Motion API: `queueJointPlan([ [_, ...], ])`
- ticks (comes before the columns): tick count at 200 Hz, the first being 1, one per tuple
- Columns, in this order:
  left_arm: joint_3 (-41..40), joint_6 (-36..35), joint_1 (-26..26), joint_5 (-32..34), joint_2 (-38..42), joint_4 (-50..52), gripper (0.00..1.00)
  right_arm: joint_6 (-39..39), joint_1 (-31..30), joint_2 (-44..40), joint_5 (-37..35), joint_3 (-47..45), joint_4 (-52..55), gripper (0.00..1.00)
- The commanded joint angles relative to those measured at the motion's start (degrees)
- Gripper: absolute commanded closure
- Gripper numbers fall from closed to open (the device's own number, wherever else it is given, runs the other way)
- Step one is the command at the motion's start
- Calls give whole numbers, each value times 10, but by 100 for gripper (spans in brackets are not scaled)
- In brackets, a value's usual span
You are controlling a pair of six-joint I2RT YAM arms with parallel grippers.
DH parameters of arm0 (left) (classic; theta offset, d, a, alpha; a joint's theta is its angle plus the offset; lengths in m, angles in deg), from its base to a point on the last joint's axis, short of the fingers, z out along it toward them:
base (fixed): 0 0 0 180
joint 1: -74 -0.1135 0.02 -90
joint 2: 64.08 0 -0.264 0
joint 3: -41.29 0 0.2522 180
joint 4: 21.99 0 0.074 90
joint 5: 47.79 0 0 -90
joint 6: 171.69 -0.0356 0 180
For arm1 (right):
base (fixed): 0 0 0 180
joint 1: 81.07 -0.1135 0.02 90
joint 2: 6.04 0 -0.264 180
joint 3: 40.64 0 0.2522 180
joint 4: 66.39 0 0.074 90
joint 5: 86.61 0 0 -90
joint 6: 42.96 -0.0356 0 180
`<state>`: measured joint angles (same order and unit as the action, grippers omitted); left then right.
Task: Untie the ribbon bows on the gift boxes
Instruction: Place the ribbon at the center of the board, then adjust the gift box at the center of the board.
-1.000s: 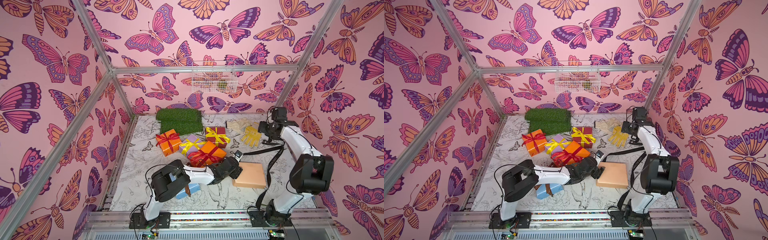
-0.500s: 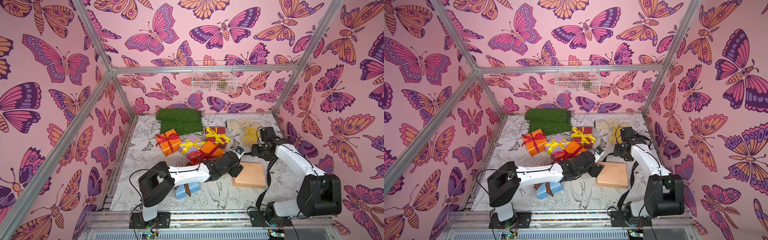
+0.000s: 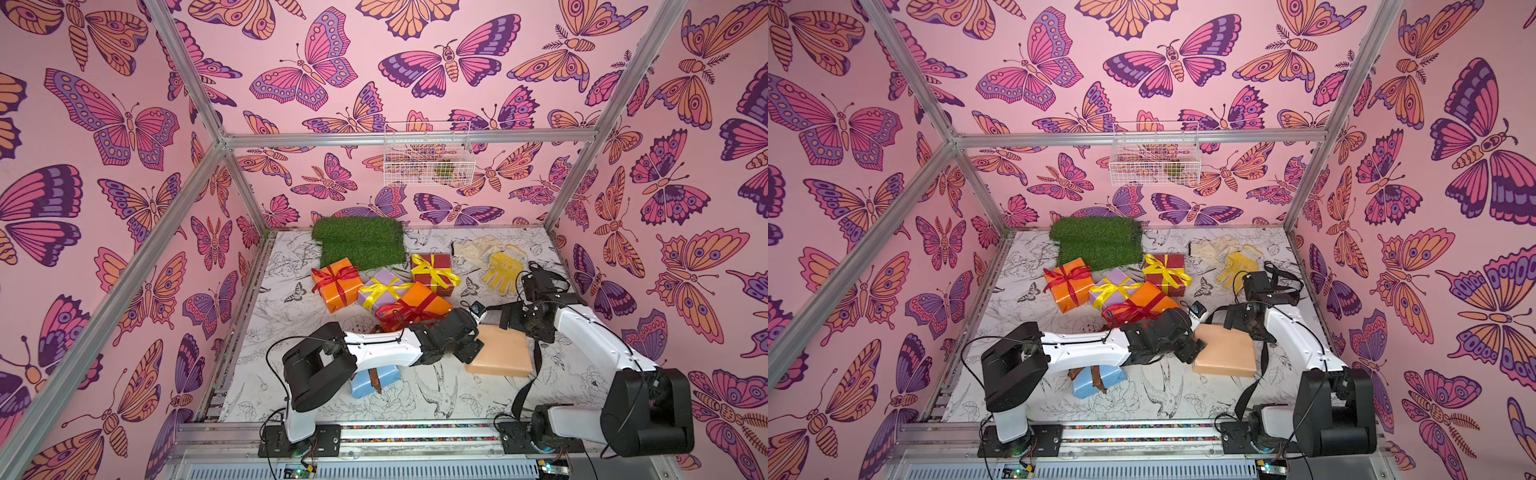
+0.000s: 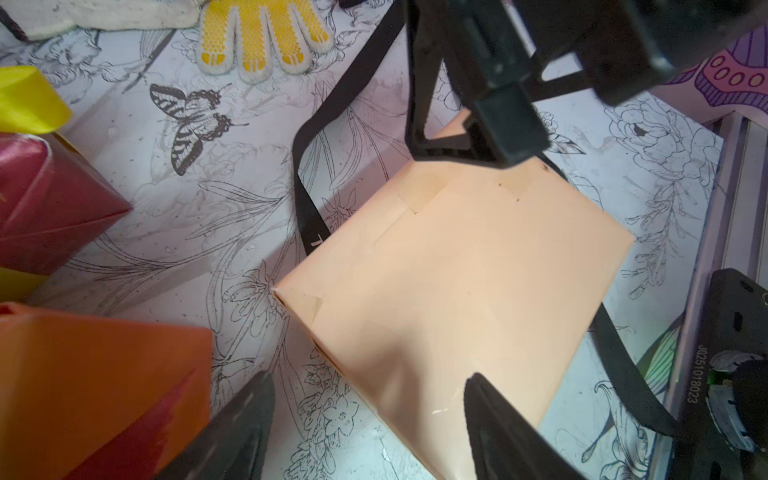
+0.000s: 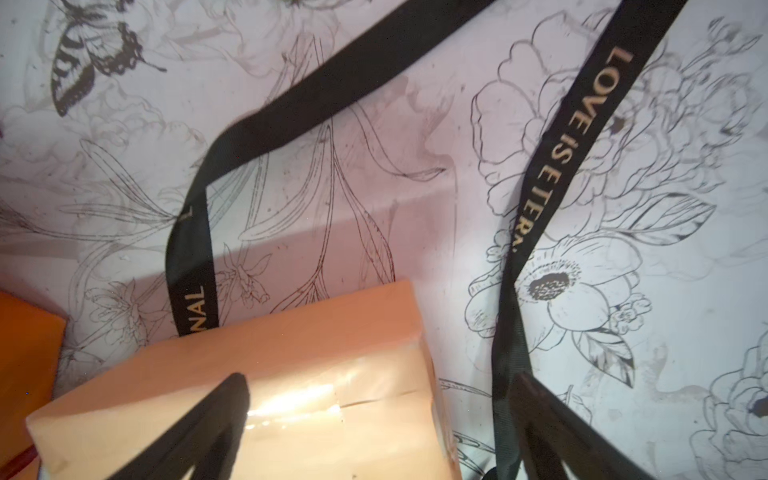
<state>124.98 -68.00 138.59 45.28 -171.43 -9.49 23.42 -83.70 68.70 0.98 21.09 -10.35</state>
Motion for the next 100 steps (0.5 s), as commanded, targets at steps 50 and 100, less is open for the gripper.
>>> queueJointPlan([
  [50, 42, 49, 6, -22, -61, 10, 36, -36, 7, -28, 99, -56, -34, 16],
  [100, 84, 52, -5, 3, -102, 20, 43, -33, 16, -18, 112, -38, -64, 17],
])
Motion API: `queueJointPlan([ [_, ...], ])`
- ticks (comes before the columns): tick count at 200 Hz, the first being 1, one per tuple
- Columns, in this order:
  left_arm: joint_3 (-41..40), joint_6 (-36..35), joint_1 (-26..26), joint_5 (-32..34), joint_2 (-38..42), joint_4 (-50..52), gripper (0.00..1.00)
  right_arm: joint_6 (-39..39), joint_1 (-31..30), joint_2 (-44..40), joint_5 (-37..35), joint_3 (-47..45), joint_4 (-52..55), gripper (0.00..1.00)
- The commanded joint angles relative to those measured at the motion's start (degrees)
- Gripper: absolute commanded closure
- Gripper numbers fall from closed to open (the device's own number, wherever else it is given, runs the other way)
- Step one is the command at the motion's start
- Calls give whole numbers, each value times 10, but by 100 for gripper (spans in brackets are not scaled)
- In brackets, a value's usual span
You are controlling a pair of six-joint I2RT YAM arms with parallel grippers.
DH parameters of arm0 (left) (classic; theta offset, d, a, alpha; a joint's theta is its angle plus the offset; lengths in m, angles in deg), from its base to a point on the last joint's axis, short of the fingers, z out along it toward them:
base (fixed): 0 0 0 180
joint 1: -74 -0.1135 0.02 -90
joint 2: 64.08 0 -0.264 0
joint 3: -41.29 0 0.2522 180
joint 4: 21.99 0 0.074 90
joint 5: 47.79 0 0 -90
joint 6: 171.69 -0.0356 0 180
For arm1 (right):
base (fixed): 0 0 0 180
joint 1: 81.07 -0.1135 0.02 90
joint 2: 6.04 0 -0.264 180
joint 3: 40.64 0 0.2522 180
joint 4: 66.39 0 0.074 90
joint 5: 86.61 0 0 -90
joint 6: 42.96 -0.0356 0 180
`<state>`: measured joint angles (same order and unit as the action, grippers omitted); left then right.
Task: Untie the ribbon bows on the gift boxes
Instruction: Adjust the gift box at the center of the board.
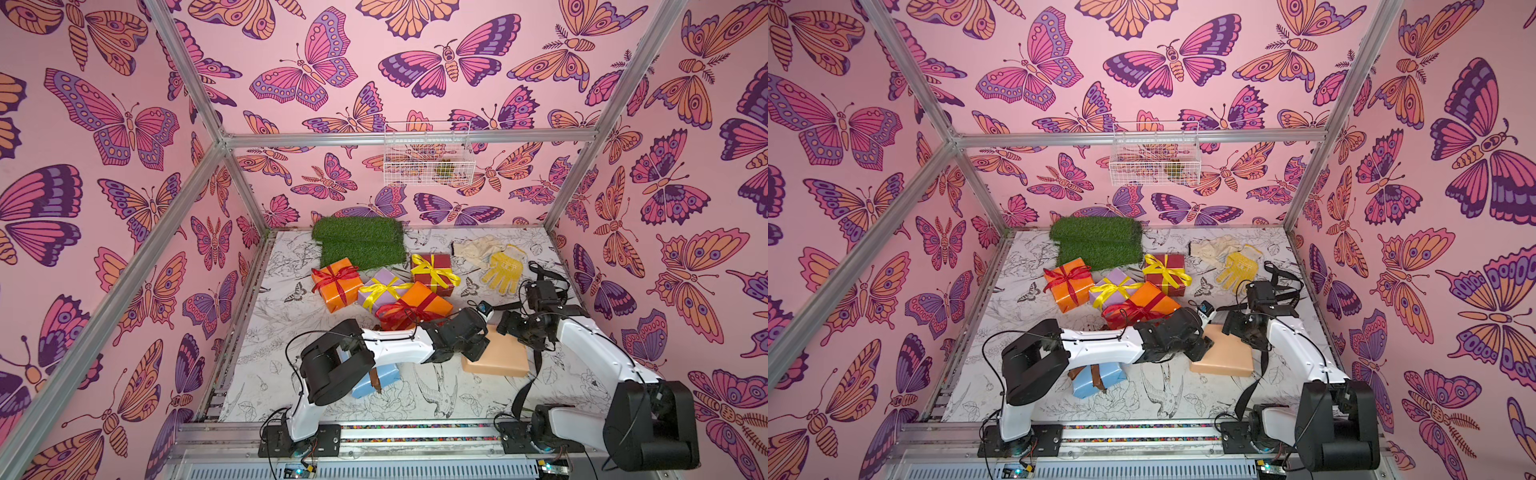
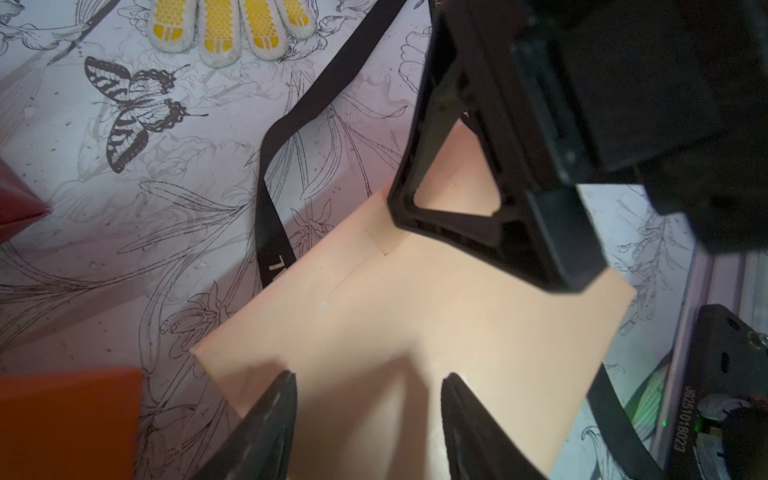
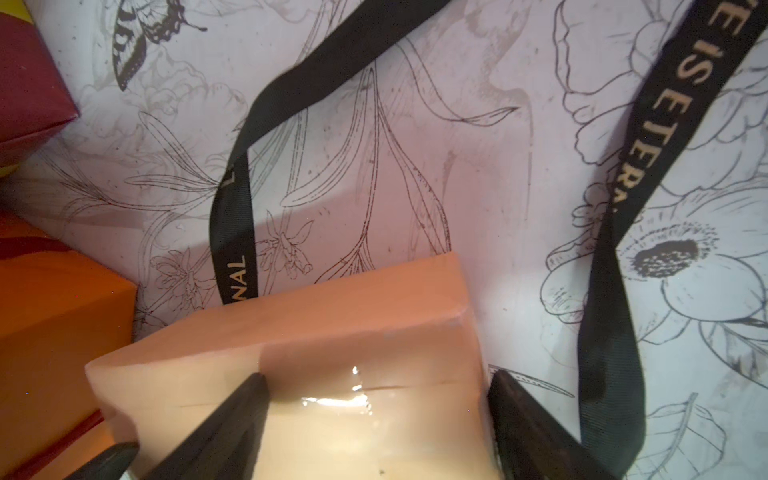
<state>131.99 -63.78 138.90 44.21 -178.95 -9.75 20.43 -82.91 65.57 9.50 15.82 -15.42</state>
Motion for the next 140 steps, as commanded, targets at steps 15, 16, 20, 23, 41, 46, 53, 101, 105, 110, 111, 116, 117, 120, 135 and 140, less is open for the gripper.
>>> queueJointPlan([
  [15, 28, 12, -13, 9, -39, 22, 47, -3, 19, 27, 46, 27, -26, 18],
  [16, 29, 12, -13, 9, -39, 23, 48, -3, 20, 27, 48, 28, -26, 18],
  [20, 33, 12, -14, 7, -42, 22, 49, -4, 22, 32, 53, 30, -30, 19],
  [23, 36, 12, -14, 7, -43, 23, 49, -3, 25, 34, 58, 32, -33, 19],
  [41, 51, 10, -15, 14, -51, 23, 51, -5, 30, 50, 81, 43, -44, 23],
  [46, 55, 9, -15, 16, -53, 23, 52, -7, 30, 54, 86, 45, -49, 24],
  [53, 62, 7, -15, 20, -57, 23, 52, -10, 30, 57, 92, 47, -55, 24],
  [101, 124, -14, -30, 32, -96, 25, 53, -21, 33, 88, 103, 77, -91, 26],
  [105, 128, -15, -32, 34, -99, 26, 53, -21, 33, 92, 105, 80, -91, 26],
  [110, 131, -15, -34, 36, -101, 27, 53, -20, 33, 97, 107, 83, -91, 26],
  [111, 131, -15, -35, 36, -101, 27, 53, -20, 33, 98, 106, 84, -90, 27],
  [116, 132, -14, -37, 38, -101, 27, 53, -20, 33, 101, 105, 87, -88, 27],
  [117, 132, -14, -37, 38, -101, 27, 53, -20, 33, 101, 104, 87, -88, 27],
  [120, 132, -14, -39, 38, -100, 28, 52, -19, 33, 102, 102, 89, -86, 27],
  [135, 127, -16, -46, 41, -85, 34, 49, -12, 33, 92, 68, 94, -73, 27],
  [140, 124, -19, -47, 42, -77, 36, 48, -9, 33, 85, 54, 95, -66, 27],
])
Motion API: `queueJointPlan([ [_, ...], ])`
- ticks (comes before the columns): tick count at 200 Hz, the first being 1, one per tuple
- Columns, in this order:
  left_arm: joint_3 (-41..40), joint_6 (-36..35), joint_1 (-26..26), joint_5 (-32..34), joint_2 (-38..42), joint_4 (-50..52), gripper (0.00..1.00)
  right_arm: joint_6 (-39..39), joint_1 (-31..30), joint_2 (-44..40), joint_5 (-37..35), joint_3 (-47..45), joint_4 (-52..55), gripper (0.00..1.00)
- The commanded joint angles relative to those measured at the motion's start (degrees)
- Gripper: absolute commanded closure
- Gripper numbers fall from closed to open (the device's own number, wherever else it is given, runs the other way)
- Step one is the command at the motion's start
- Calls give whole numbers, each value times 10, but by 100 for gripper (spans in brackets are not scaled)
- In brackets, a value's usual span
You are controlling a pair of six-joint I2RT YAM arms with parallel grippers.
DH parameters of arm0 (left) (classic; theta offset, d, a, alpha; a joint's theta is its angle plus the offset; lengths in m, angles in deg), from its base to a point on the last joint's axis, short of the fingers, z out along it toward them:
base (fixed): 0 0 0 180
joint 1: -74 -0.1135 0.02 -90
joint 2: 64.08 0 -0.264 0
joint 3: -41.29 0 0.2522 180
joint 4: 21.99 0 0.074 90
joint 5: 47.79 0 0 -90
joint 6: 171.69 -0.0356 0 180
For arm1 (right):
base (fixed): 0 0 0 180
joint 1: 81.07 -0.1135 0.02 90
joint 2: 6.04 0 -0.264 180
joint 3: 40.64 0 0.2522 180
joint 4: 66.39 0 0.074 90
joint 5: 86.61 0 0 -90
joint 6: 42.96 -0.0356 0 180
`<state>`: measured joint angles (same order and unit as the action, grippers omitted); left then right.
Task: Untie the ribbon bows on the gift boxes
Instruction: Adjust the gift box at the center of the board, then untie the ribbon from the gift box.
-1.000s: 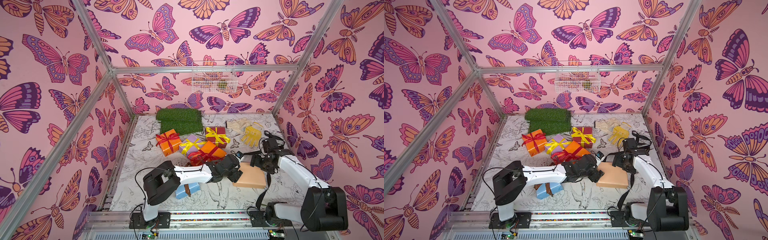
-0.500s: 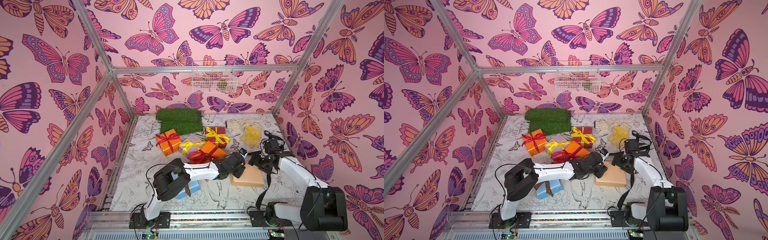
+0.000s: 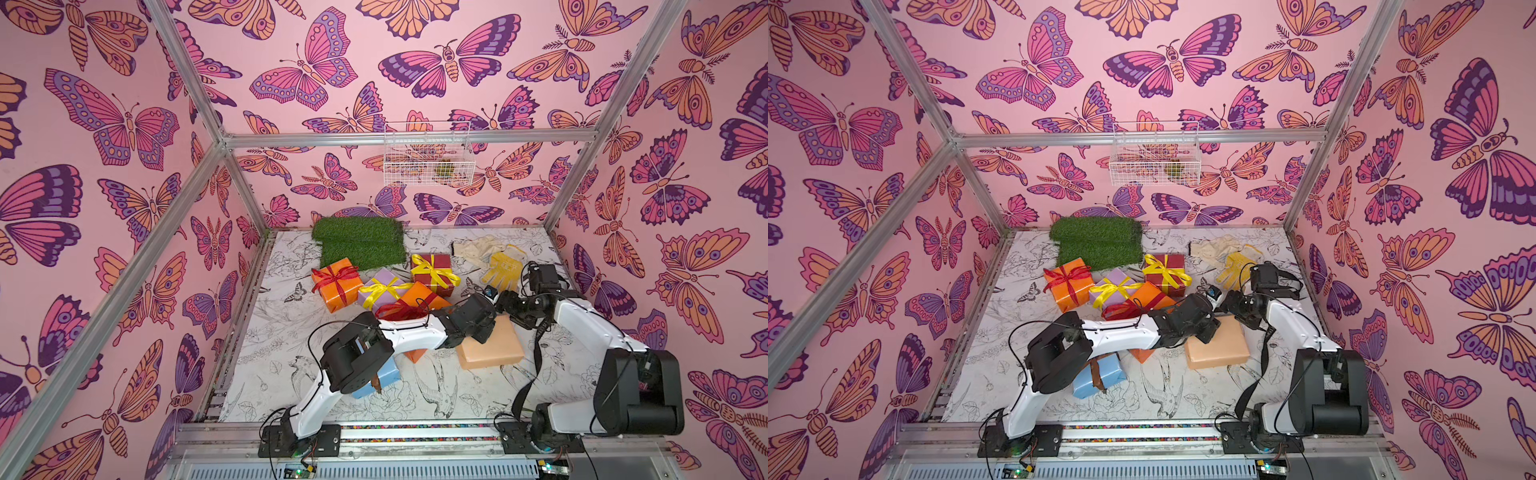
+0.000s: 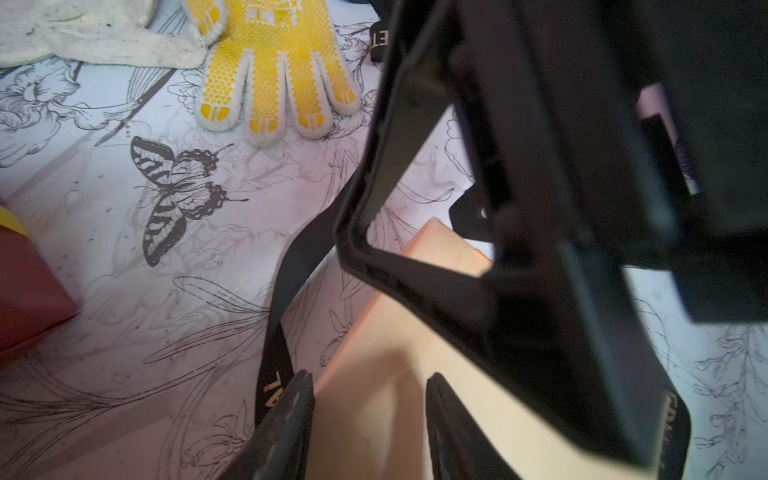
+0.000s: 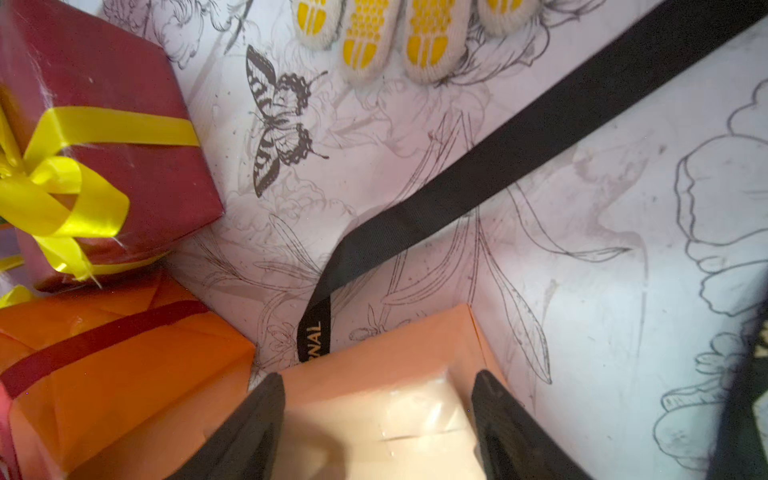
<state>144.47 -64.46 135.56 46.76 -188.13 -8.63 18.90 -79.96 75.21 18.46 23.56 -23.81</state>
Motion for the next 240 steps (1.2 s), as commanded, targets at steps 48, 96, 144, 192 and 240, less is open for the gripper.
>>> queueJointPlan([
  [48, -11, -67, -35, 0, 155, 83, 27, 32, -15, -131, -58, 23, 56, 33],
  [96, -32, -69, -79, -50, 279, 107, 21, 4, -139, -202, -72, 48, 84, 34],
  [144, -137, -81, -145, 11, 357, 128, 21, 24, -218, -134, 72, 77, 14, 50],
  [192, -236, -90, -236, -26, 391, 141, 21, 14, -257, -39, 82, 116, 3, 51],
  [240, -216, -95, -269, -45, 331, 137, 22, -43, -262, -48, 103, 55, -43, 52],
])
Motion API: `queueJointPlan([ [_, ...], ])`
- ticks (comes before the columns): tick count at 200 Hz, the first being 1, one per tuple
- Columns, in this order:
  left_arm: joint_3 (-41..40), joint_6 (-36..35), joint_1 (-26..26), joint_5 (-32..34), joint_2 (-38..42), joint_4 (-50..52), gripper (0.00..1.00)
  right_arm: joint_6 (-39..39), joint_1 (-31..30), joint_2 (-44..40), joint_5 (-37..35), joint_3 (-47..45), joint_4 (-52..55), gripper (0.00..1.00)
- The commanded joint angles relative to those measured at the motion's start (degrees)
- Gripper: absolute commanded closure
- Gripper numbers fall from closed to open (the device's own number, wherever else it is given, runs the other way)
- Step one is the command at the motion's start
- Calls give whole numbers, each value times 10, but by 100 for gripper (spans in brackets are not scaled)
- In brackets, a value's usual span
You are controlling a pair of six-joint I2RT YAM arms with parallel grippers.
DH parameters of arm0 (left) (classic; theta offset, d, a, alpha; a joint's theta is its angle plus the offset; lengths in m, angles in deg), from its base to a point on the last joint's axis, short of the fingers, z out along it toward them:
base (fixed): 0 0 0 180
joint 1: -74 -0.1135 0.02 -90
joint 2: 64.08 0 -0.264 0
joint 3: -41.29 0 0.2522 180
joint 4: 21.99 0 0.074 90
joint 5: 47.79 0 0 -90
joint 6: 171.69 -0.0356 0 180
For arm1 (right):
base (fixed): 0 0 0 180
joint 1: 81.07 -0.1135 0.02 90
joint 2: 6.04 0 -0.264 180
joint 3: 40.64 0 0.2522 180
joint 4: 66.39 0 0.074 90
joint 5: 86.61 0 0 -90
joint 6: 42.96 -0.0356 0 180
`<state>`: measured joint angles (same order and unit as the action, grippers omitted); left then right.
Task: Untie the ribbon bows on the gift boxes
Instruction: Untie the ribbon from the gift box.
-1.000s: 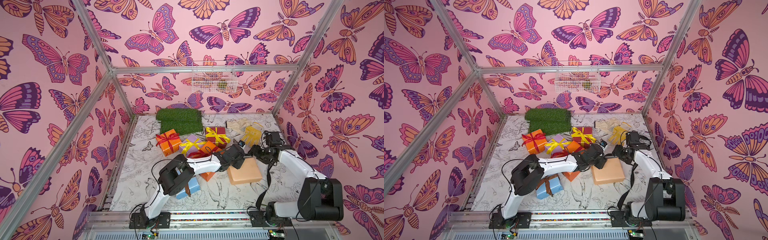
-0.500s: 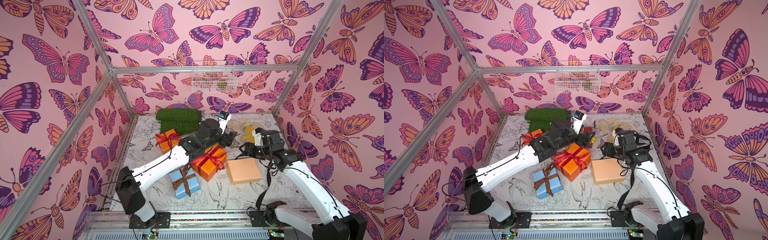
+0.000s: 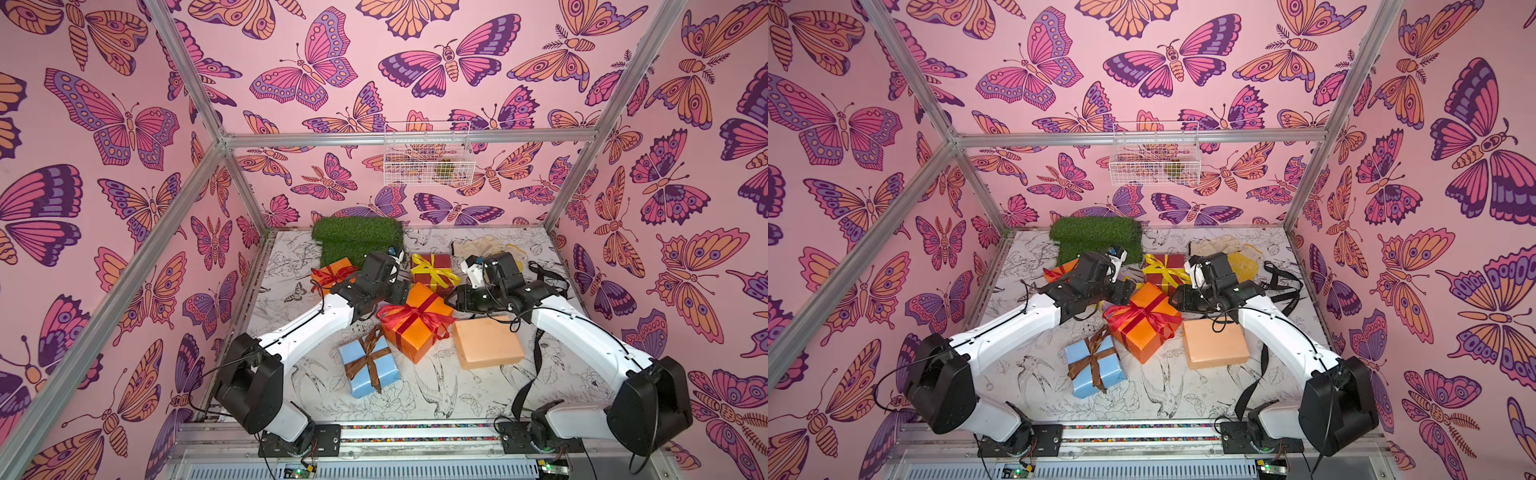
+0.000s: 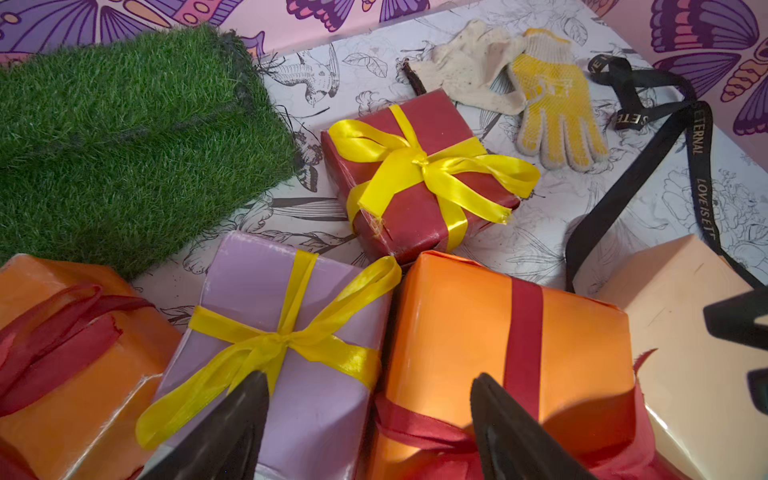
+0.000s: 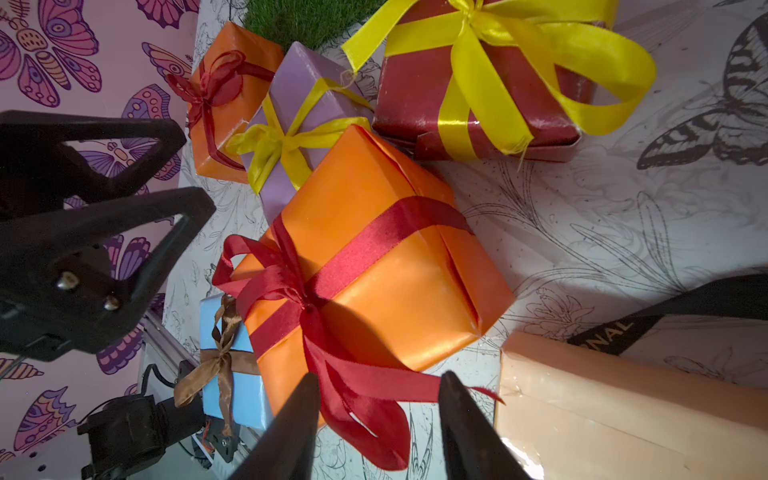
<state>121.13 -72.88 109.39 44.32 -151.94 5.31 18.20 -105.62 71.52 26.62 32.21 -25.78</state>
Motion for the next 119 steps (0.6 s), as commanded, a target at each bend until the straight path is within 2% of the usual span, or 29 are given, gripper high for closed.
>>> queueJointPlan([
  [1, 19, -10, -7, -21, -32, -3, 22, -36, -5, -11, 23, -34, -25, 52],
  [52, 14, 0, -7, -36, -57, -17, 24, 1, 0, -31, 24, -123, -66, 53],
  [119, 5, 5, -7, -48, -82, -33, 24, 3, 41, -26, 72, -159, -138, 52],
])
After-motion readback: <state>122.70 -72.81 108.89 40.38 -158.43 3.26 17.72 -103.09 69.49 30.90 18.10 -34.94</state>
